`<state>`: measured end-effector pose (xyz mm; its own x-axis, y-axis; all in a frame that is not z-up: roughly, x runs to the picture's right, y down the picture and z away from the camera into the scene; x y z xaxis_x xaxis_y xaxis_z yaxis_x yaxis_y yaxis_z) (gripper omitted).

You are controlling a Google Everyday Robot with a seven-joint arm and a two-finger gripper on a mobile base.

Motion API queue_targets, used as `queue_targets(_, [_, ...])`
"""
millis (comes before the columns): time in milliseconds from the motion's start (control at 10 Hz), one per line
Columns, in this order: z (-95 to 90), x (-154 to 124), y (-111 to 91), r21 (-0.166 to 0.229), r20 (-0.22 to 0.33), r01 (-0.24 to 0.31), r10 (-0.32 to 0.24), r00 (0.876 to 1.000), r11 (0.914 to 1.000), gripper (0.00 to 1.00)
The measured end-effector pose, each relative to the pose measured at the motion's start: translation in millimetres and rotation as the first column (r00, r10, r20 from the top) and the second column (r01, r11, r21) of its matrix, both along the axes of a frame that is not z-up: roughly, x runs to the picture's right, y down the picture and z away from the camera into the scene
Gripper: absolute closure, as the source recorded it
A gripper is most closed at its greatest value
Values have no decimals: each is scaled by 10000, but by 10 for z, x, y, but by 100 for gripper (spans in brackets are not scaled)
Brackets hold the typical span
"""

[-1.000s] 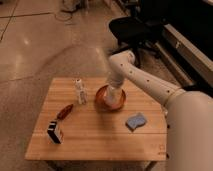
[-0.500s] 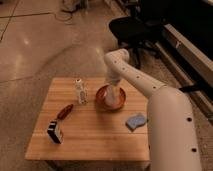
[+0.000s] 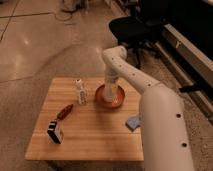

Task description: Place the ceramic cup over the eraser

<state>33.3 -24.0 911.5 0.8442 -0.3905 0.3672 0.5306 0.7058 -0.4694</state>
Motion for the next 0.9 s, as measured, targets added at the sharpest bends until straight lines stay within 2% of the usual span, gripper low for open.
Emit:
queue_targets(400, [-440,-49,-350,626,380,590,-614,9974,9963,100])
queue_targets(500, [-611,-89,-430,815,536,790,-835,9951,9935,100])
queue_targets(700, [-889,-144,-506,1105,807,1083,-1175,9898,9880,100])
queue_targets(900, [-1192,-250,-473,1279,1185,1399,-1552,9807,9819,100])
